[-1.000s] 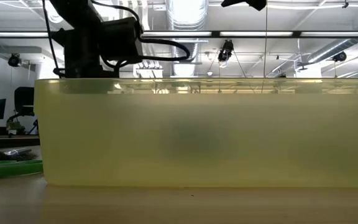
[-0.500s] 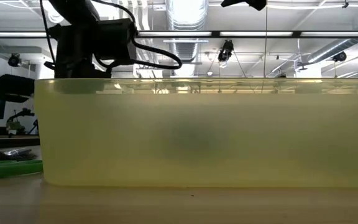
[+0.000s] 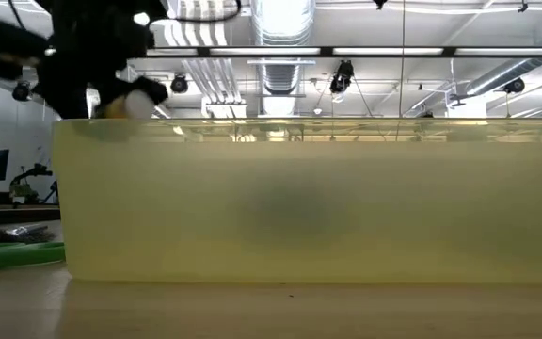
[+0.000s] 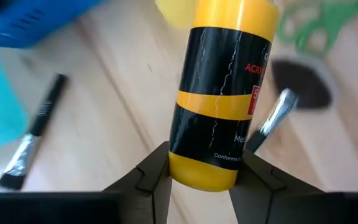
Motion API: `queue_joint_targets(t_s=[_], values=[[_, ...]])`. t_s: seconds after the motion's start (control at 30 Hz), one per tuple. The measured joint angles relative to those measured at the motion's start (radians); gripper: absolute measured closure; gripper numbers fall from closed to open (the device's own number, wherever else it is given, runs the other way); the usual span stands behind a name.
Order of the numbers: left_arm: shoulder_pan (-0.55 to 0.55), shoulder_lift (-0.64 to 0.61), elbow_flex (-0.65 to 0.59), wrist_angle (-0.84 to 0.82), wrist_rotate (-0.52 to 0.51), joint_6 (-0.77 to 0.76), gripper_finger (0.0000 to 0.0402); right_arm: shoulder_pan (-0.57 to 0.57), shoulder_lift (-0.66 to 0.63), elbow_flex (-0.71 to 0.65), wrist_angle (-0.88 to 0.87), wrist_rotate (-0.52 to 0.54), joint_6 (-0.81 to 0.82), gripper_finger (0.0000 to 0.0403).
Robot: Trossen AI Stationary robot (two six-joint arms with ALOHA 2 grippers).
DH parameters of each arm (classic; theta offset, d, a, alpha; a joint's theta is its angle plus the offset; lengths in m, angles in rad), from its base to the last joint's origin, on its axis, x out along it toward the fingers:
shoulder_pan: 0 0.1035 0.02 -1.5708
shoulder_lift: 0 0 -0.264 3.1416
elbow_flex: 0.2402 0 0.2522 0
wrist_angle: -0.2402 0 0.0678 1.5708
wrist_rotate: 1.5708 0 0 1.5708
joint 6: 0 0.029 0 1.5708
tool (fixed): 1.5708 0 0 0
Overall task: Pick & Place Paint Supplies
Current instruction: Put the yellow paint bottle into the blue bin
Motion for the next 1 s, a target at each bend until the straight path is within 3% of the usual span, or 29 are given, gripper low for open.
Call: queue_joint_targets(t_s=[0.17,0.33,0.57,1.0], values=[[0.000,-0.108,0.001,0.101,-0.002,-0.176,0.0263,0.043,0.024,0.000,0.048,-0.003,-0.023,0.0178],[0.000,-0.129,0.036,0.230,-0.009,-0.308,0.0262,0.075,0.084,0.010,0.093,-0.009,-0.052,0.0178],[0.000,-0.124,0.107,0.276,-0.065,-0.380,0.0261,0.110,0.165,0.054,0.182,-0.056,-0.115,0.0178],[0.001,-0.109,0.172,0.320,-0.087,-0.449,0.0261,0.124,0.322,0.244,0.108,-0.026,-0.284,0.0178]])
